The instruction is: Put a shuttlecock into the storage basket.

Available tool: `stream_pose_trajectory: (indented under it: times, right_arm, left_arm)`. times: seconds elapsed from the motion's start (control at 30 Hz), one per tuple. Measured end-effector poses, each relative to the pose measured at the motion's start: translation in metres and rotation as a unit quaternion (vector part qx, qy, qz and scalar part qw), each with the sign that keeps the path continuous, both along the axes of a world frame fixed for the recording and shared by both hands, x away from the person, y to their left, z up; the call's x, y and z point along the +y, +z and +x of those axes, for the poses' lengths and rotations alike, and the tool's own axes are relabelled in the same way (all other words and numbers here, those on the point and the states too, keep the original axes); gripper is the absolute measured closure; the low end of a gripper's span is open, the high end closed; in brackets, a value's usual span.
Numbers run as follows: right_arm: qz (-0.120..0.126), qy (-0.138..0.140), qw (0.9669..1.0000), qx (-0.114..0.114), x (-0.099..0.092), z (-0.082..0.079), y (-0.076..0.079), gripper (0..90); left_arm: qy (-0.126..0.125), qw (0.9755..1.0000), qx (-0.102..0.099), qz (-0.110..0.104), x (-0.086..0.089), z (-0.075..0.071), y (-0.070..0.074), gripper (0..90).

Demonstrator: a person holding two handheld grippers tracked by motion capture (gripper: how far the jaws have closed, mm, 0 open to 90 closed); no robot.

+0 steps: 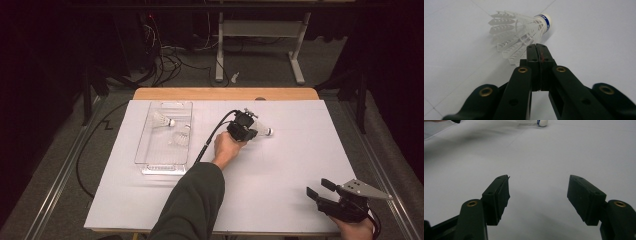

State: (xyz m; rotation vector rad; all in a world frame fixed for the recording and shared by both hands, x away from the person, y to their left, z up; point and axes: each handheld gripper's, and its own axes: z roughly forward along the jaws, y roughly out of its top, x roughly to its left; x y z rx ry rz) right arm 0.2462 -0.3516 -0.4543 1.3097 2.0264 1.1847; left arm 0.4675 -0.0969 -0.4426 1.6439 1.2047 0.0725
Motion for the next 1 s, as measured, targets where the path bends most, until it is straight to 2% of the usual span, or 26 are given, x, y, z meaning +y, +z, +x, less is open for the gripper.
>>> stream_pose_trajectory:
  times: [0.4,0.77,1.0]
  right_arm:
    - [-0.001,0.000,1.0000,0.000,0.000,0.000,0.000,34.5]
    - [-0.001,-0.002,1.0000,0.000,0.000,0.000,0.000,34.5]
    - [-0.001,-0.002,1.0000,-0.001,0.000,-0.001,0.000,34.5]
  left_arm:
    - [-0.009,1.0000,-0.001,0.002,0.003,-0.004,0.005,90.0]
    - [-0.009,0.9999,-0.006,-0.010,0.010,-0.008,0.018,90.0]
    - [-0.019,0.9997,-0.012,-0.014,0.014,-0.014,0.028,90.0]
